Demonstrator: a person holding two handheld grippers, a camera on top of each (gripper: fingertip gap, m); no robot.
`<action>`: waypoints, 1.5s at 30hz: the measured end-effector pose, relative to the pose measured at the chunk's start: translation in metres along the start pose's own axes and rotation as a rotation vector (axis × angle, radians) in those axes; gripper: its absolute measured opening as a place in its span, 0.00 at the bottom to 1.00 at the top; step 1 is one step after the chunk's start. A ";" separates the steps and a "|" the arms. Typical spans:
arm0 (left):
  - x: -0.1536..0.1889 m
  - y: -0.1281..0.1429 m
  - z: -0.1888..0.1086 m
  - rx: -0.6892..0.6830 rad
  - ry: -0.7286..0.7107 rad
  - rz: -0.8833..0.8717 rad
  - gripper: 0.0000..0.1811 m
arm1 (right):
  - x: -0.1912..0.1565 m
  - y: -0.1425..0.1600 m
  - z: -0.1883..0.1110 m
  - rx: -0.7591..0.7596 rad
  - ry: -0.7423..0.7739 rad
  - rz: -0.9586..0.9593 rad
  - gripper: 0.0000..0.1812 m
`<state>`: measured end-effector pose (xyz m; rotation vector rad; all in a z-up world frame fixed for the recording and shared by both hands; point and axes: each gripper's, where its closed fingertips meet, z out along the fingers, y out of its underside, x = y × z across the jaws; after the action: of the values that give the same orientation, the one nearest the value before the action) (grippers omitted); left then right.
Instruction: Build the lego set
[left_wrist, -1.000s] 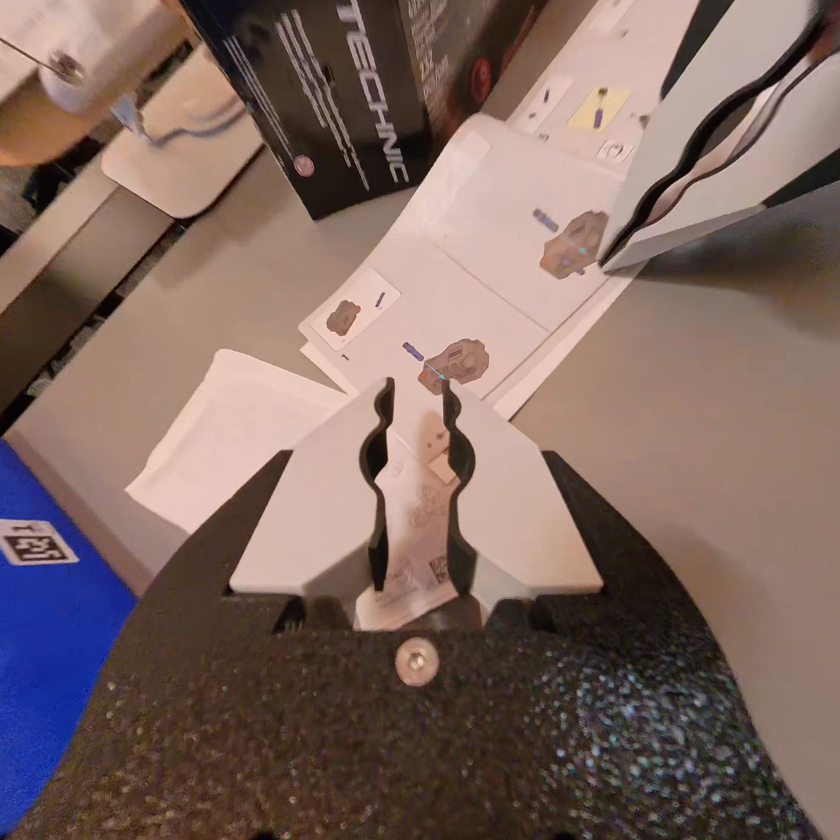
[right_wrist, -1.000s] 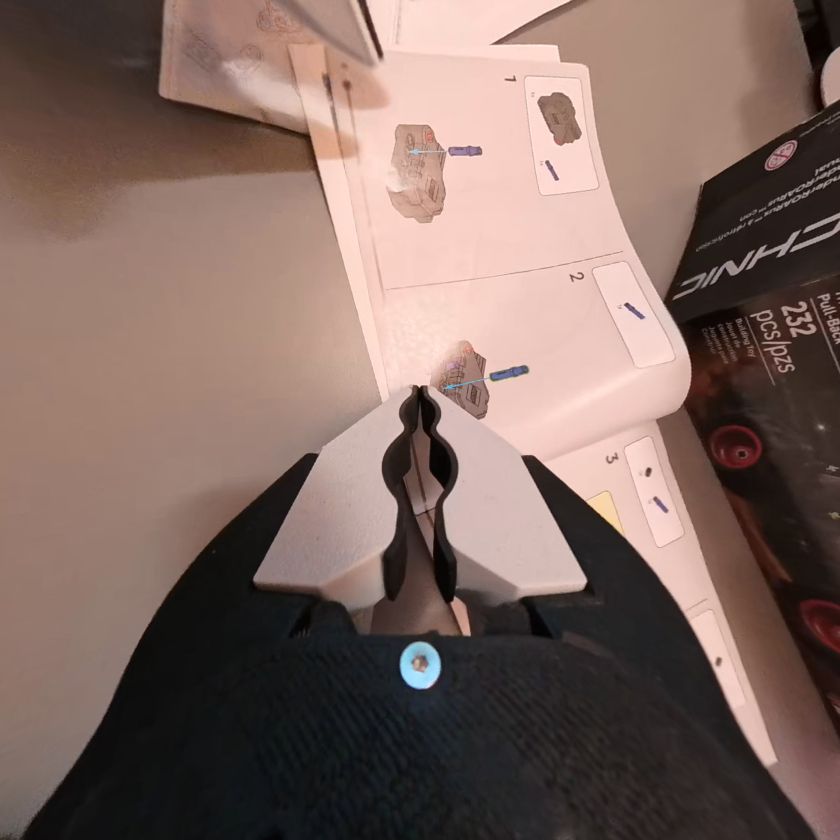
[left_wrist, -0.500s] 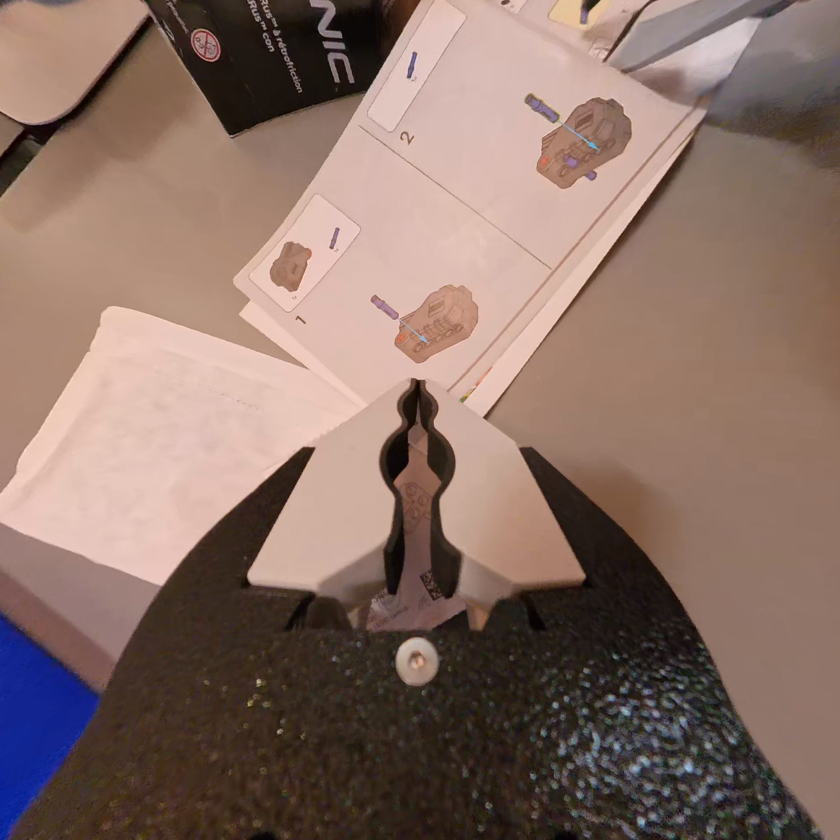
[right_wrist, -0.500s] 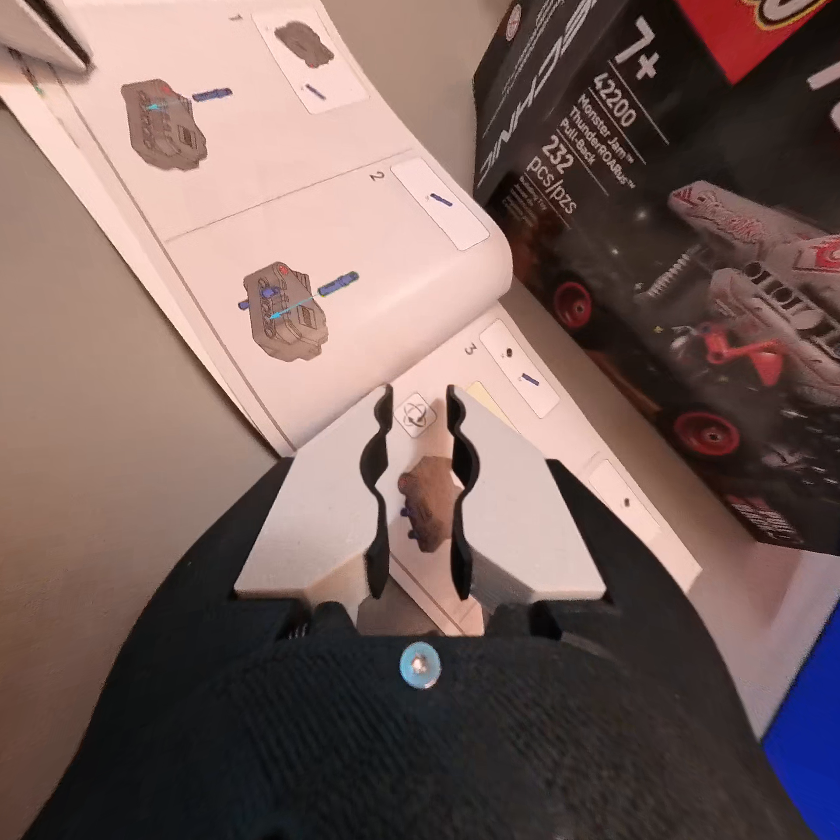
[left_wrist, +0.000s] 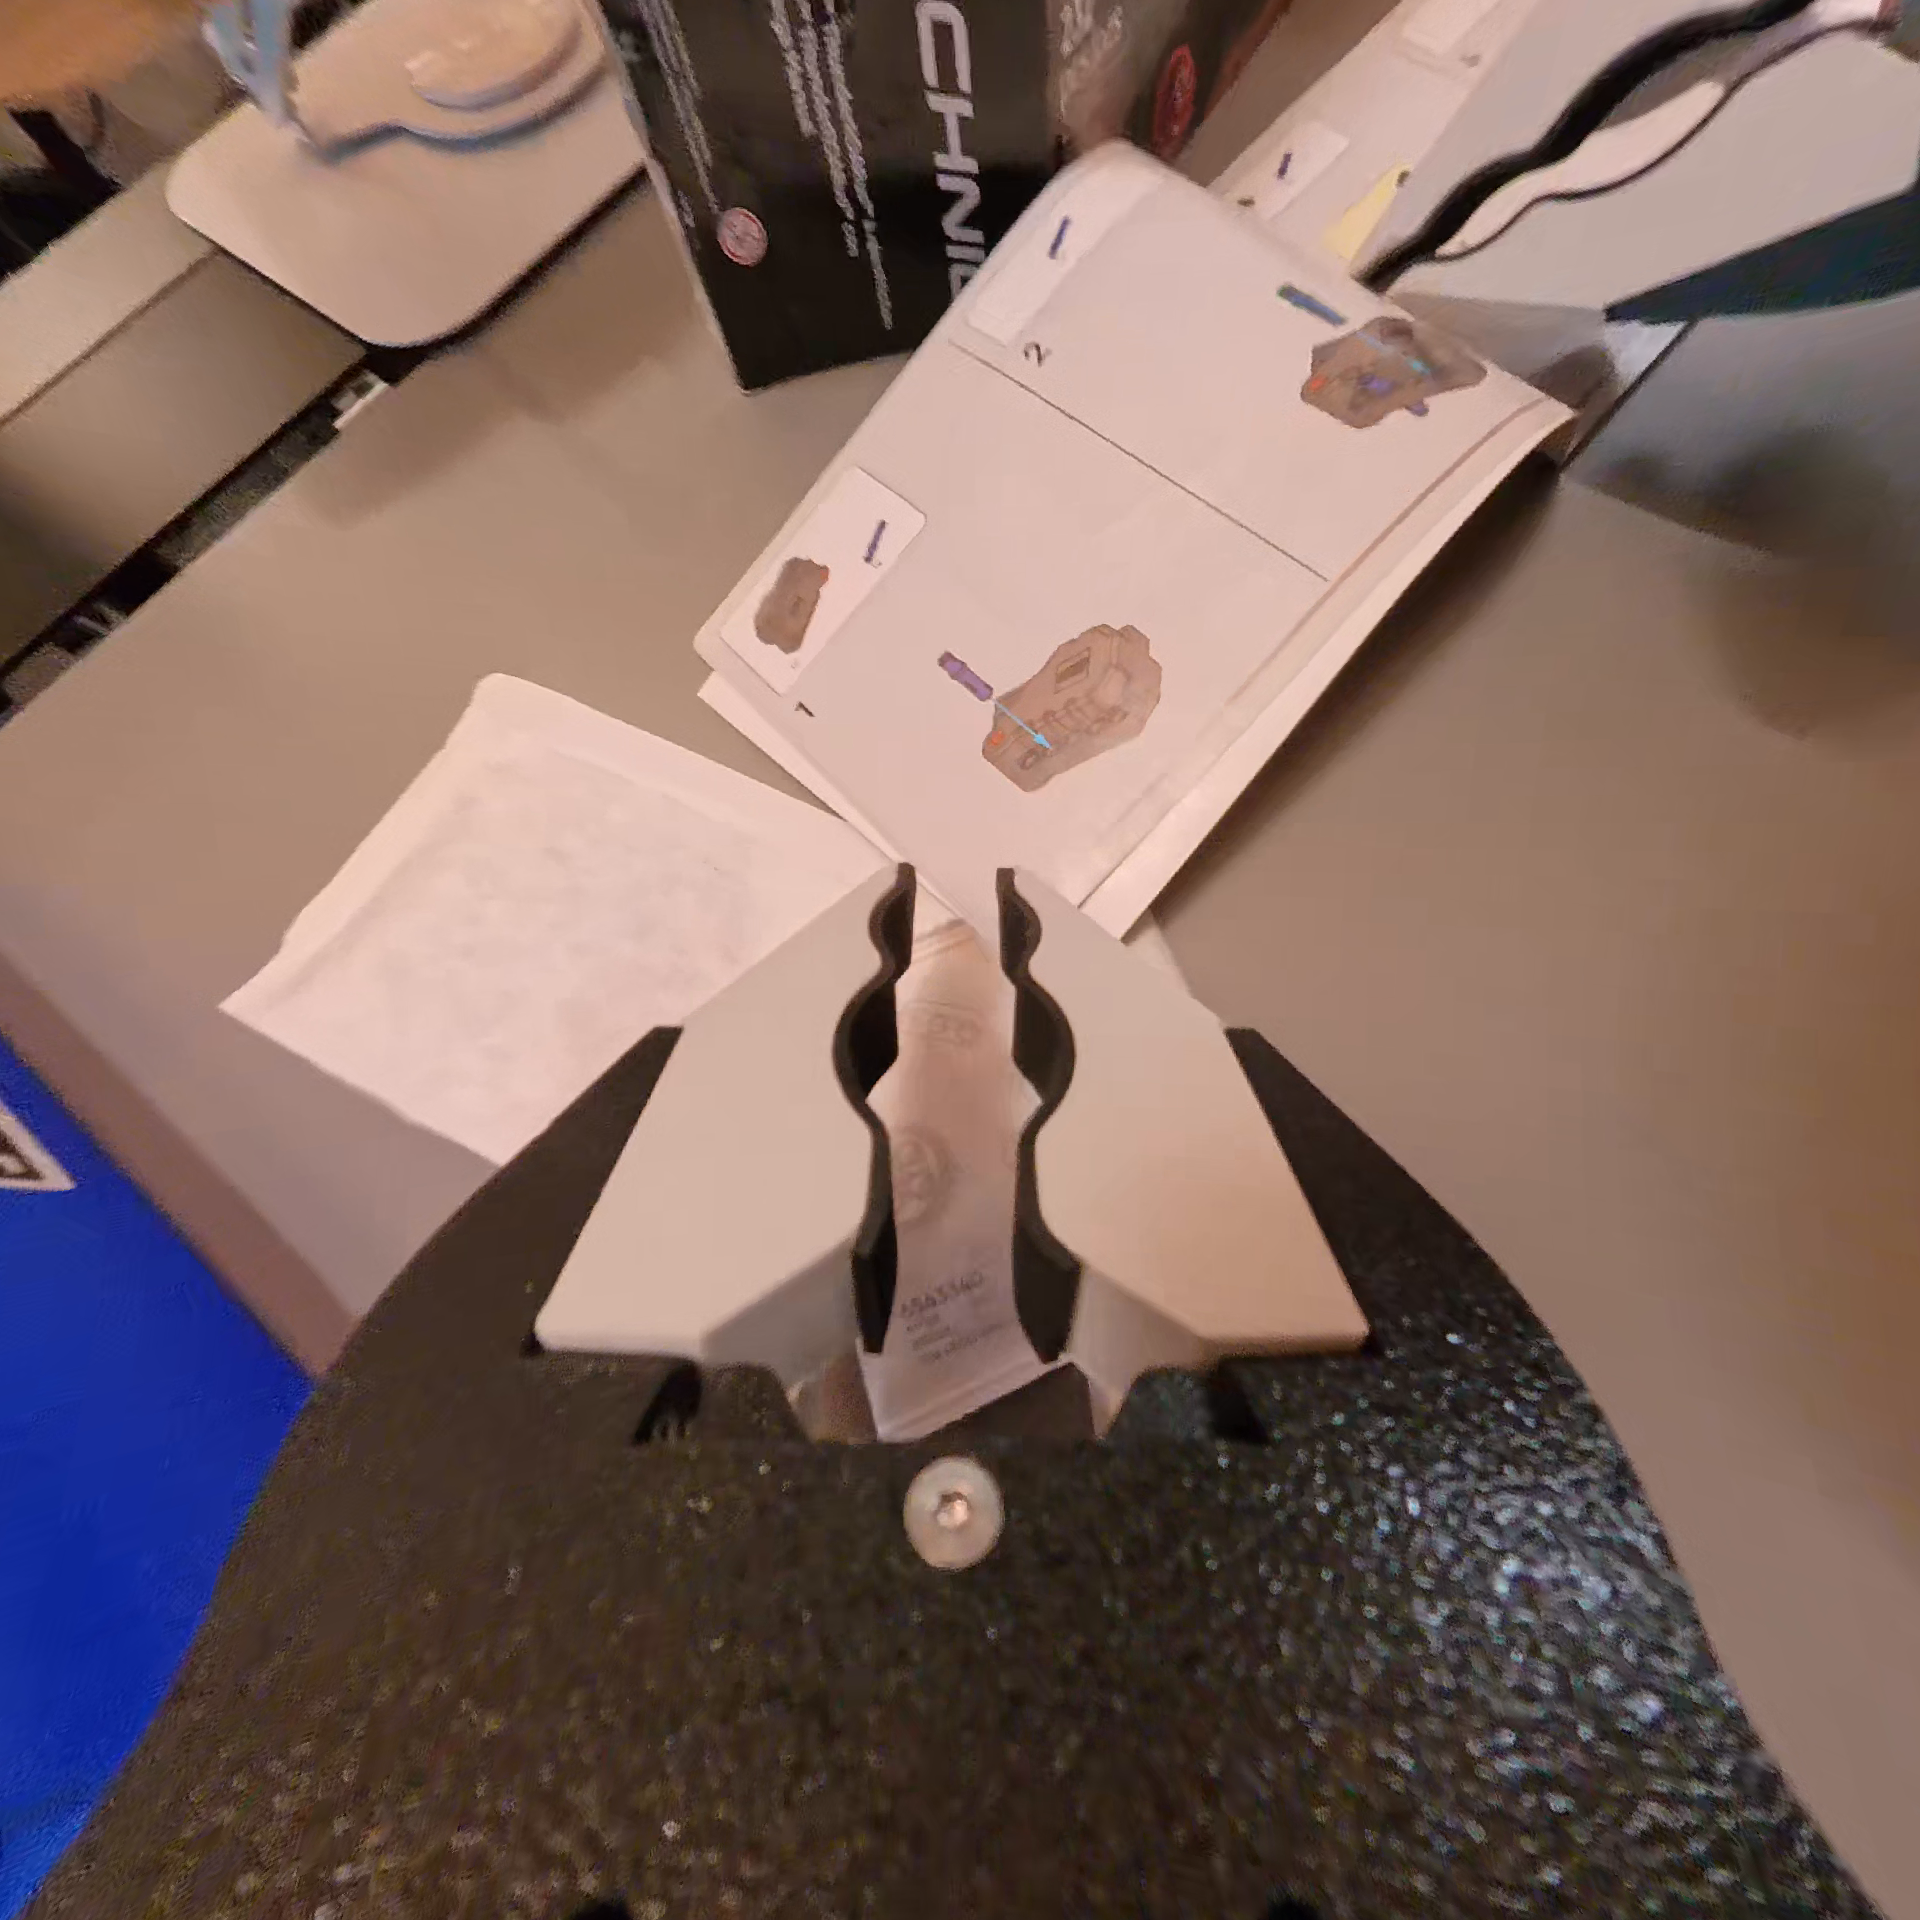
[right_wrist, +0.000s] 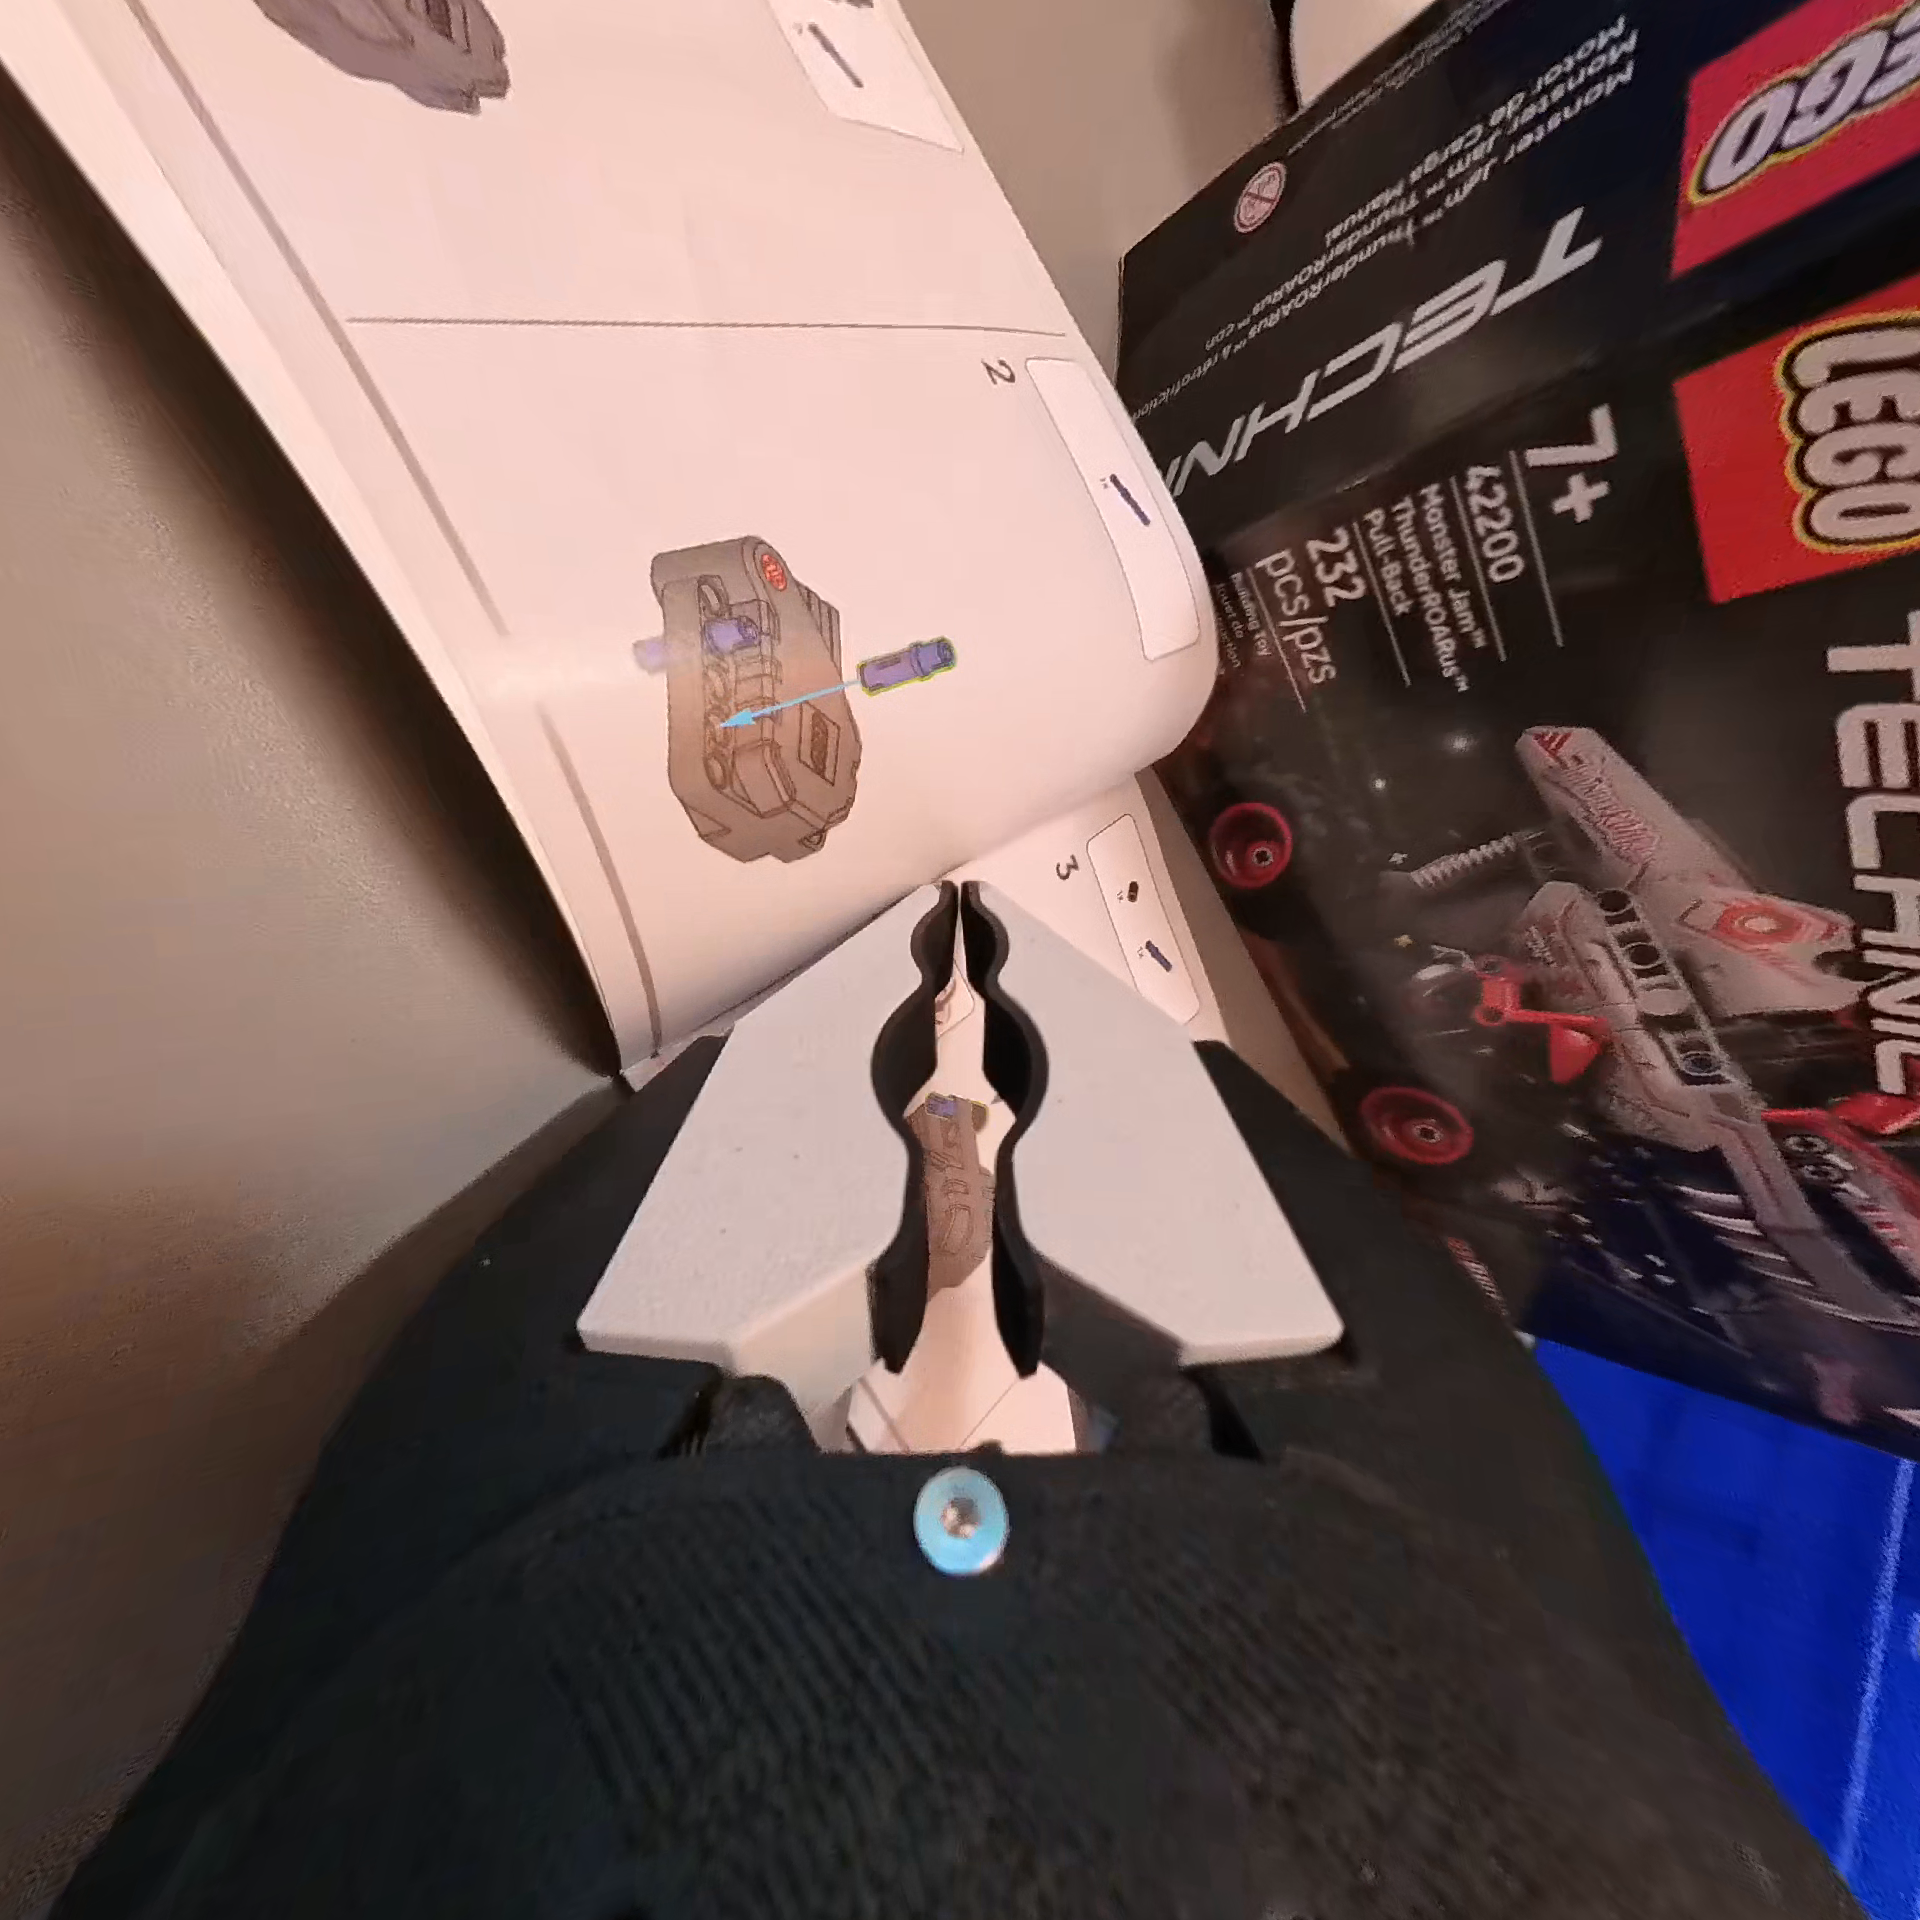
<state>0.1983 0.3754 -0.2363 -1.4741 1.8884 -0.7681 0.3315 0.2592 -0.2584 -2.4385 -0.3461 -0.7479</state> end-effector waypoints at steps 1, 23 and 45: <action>-0.001 -0.002 -0.003 0.013 0.002 -0.009 0.07 | 0.002 0.000 -0.001 -0.007 0.011 -0.008 0.00; 0.027 0.017 -0.033 -0.022 -0.034 -0.025 0.14 | -0.023 0.002 -0.070 0.092 -0.137 0.085 0.32; 0.004 0.088 -0.089 -0.152 -0.368 -0.166 0.10 | 0.031 0.276 -0.234 -0.147 0.099 0.358 0.34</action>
<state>0.0757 0.3960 -0.2466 -1.7479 1.5879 -0.3947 0.3623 -0.0977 -0.2001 -2.4903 0.1871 -0.7512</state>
